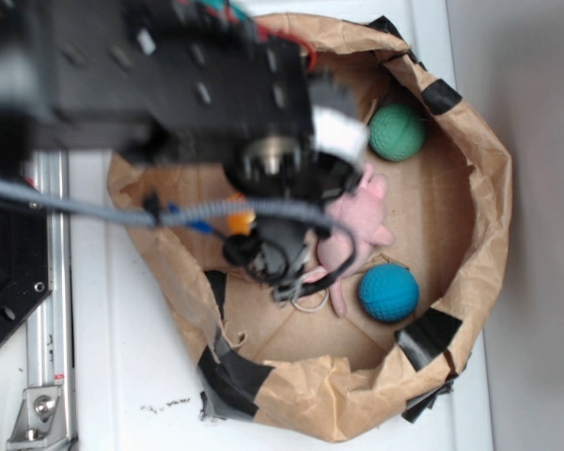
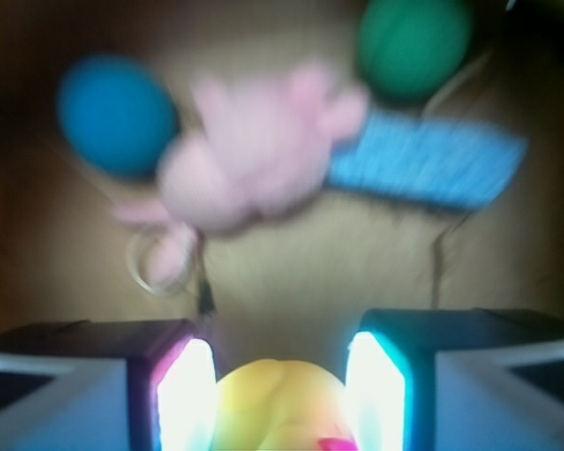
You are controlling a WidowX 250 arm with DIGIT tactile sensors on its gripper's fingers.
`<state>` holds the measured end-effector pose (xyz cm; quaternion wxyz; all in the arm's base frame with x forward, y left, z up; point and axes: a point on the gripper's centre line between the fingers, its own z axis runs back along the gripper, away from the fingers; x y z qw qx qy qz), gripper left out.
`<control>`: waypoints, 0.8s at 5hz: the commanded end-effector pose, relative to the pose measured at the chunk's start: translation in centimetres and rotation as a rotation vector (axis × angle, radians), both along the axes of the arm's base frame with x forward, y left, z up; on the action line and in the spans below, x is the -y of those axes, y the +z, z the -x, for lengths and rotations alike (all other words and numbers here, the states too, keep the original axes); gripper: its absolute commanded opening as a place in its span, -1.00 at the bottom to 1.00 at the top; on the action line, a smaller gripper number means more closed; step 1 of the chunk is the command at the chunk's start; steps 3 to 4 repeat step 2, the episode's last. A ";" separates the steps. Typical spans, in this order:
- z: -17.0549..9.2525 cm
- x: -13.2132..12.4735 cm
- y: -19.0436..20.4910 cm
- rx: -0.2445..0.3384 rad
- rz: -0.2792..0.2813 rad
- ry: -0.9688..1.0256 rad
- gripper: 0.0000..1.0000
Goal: Grab the yellow duck.
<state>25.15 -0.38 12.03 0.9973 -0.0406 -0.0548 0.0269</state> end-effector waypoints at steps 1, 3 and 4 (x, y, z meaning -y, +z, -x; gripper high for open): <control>0.0 -1.0 5.4 0.054 -0.038 -0.005 -1.00; -0.2 -1.5 4.8 0.036 -0.054 -0.033 -1.00; -0.2 -1.5 4.8 0.036 -0.054 -0.033 -1.00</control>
